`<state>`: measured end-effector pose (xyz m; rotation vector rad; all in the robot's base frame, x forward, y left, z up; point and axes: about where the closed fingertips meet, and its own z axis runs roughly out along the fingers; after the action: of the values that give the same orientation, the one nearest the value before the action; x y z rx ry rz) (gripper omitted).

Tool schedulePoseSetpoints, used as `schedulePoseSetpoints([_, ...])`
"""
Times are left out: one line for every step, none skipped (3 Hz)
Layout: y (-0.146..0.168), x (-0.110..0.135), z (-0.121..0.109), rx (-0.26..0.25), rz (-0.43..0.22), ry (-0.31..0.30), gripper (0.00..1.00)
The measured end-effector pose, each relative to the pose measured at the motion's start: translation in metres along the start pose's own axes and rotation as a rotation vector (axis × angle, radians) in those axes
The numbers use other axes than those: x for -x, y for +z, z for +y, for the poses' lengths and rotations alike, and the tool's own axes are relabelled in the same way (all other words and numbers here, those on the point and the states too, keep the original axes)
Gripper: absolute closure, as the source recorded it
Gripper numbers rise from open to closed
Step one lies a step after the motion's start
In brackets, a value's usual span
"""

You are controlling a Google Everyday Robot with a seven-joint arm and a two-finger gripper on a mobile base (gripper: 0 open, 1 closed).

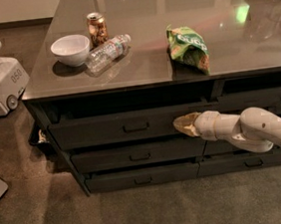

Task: Close top drawer

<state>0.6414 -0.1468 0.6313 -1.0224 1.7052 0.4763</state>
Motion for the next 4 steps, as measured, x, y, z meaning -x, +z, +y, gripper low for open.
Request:
schedulePoseSetpoints([0.0,0.0,0.001,0.0,0.0,0.0,1.0])
schedulePoseSetpoints([0.014,0.003,-0.009,-0.063,-0.02,-0.015,1.0])
schedulePoseSetpoints([0.015,0.004,-0.009,-0.071,-0.022,-0.017,1.0])
schedulePoseSetpoints([0.018,0.004,-0.011,-0.103,-0.036,-0.021,1.0])
